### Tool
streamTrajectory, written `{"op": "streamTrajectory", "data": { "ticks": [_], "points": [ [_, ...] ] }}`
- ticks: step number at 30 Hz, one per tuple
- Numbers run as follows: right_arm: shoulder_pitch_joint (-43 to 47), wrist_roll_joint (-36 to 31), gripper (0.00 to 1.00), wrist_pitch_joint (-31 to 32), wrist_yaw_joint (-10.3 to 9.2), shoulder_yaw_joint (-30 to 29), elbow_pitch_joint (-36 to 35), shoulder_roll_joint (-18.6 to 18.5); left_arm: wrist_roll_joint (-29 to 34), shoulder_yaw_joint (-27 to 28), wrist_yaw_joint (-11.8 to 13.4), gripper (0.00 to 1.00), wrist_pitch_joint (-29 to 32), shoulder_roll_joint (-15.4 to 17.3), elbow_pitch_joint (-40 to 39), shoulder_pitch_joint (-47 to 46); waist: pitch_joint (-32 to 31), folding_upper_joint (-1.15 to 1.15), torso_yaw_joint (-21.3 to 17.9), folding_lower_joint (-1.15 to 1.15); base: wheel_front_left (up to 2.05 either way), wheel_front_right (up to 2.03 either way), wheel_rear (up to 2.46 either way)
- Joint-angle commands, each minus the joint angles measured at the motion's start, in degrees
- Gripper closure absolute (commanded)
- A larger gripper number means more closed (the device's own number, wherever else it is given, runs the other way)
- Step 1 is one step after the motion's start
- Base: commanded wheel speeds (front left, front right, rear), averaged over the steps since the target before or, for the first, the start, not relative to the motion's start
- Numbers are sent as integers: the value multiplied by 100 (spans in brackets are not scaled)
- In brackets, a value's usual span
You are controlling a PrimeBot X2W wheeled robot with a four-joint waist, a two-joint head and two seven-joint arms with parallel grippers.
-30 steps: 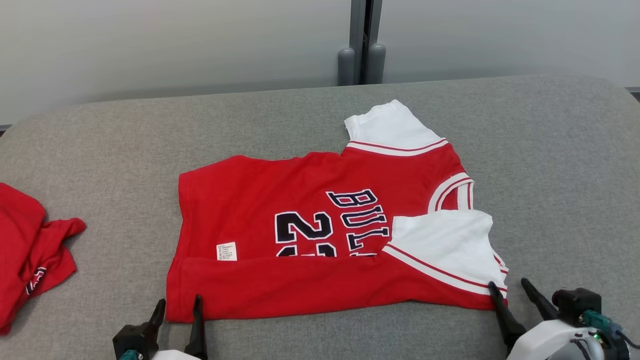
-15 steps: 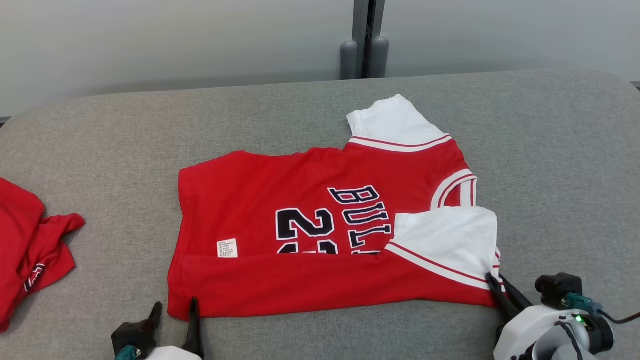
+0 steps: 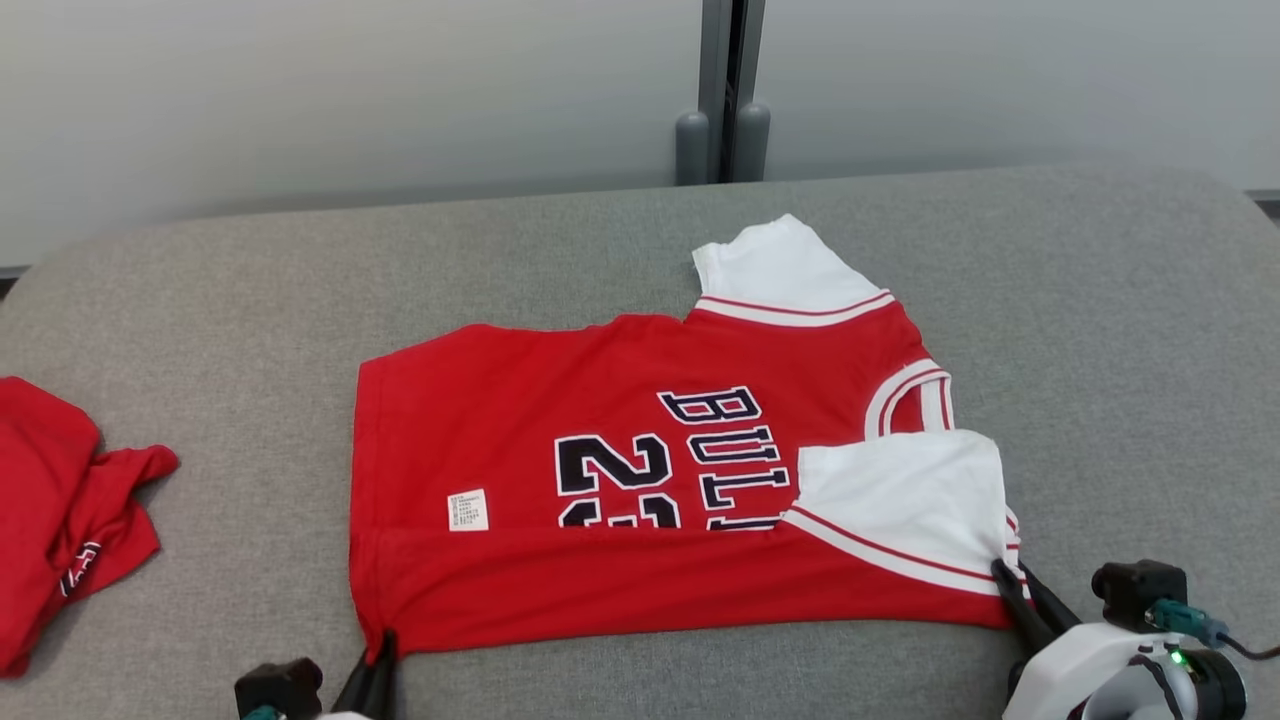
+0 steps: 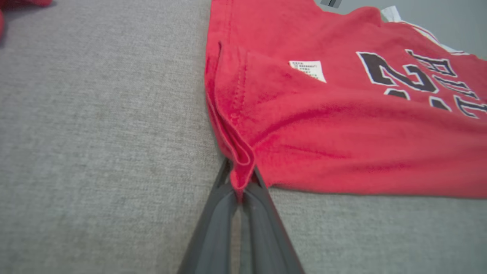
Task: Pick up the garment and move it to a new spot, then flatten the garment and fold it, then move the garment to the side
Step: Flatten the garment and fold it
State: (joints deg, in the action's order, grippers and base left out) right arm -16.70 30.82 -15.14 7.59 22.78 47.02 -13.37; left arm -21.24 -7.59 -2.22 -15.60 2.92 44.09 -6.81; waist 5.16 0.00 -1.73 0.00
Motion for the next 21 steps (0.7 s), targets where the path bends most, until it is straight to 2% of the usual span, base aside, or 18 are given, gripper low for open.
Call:
{"op": "streamTrajectory", "data": {
  "ticks": [1, 9, 17, 18, 19, 21],
  "points": [
    [117, 6, 100, 3, -18, -57, 10, -42, -70, -16, -65, 100, 79, -2, 141, 213, -152, 0, 29, 0, 0, 0, 0],
    [567, 47, 100, 2, -18, -141, 19, 41, 249, 396, 178, 100, 58, 34, 47, 675, -605, 0, 103, 0, 0, 0, 0],
    [947, 144, 100, 2, -19, -126, -175, -123, 408, 680, 116, 100, 51, 43, -32, 990, -685, 0, 132, 0, 0, 0, 0],
    [932, 164, 78, 2, -20, -198, -173, -144, 384, 687, 95, 31, 51, 44, -67, 965, -656, 0, 130, 0, 0, 0, 0],
    [878, 148, 0, 1, -26, -263, -195, -151, 320, 701, 64, 0, 51, 45, -135, 918, -625, 0, 127, 0, 0, 0, 0],
    [757, 85, 0, 1, -14, -330, -263, -120, 370, 671, 76, 0, 46, 27, -323, 792, -552, 0, 131, 0, 0, 0, 0]
  ]
}}
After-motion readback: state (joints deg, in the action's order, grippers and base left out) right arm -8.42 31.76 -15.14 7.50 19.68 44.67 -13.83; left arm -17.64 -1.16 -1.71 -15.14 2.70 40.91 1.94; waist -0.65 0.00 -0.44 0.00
